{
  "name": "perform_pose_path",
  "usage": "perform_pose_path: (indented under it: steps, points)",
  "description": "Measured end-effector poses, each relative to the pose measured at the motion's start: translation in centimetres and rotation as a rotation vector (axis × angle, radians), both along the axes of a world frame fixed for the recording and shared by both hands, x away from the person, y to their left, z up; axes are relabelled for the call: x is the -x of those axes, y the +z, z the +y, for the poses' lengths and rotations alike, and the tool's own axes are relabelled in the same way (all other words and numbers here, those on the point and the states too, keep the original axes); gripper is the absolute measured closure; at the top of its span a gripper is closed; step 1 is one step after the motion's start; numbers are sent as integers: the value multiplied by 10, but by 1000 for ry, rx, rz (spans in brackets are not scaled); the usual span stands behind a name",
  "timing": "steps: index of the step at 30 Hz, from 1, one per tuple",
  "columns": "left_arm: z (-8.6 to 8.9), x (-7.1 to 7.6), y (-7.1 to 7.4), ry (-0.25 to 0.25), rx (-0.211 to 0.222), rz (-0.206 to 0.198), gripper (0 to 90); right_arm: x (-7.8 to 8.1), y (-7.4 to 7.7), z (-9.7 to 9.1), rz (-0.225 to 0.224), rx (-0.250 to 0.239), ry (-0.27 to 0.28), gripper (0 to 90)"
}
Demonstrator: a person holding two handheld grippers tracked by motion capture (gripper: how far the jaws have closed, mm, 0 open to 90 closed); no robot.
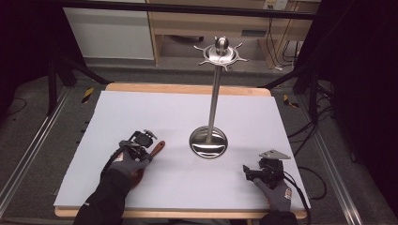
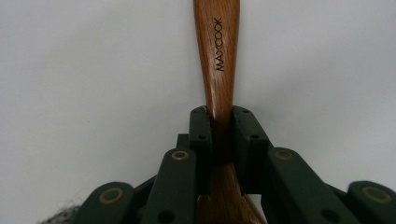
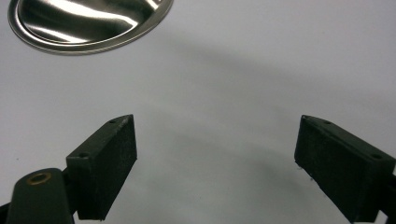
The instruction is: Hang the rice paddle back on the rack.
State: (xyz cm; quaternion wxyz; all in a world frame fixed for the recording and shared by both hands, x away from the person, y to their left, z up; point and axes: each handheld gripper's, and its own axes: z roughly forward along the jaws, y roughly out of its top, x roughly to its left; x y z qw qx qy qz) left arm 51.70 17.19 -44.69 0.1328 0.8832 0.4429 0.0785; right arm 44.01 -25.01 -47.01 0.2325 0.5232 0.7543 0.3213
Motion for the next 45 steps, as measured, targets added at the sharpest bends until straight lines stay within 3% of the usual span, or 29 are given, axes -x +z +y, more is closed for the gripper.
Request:
perform_pose_path:
  steps: [16, 29, 35, 40, 45]
  points:
    - [4, 8, 6, -21, 18, -36, 786, 0, 0, -1, -2, -3, -1, 132]
    - [15, 20, 20, -28, 70, -79, 787, 0, 0, 0, 3, -9, -7, 131]
    - [22, 26, 30, -24, 116, -111, 786, 0, 0, 0, 3, -8, -7, 132]
    - [31, 36, 39, -14, 202, -174, 786, 0, 0, -1, 2, -5, -8, 132]
    - [37, 44, 44, 2, 255, -229, 786, 0, 0, -1, 1, 1, -7, 131]
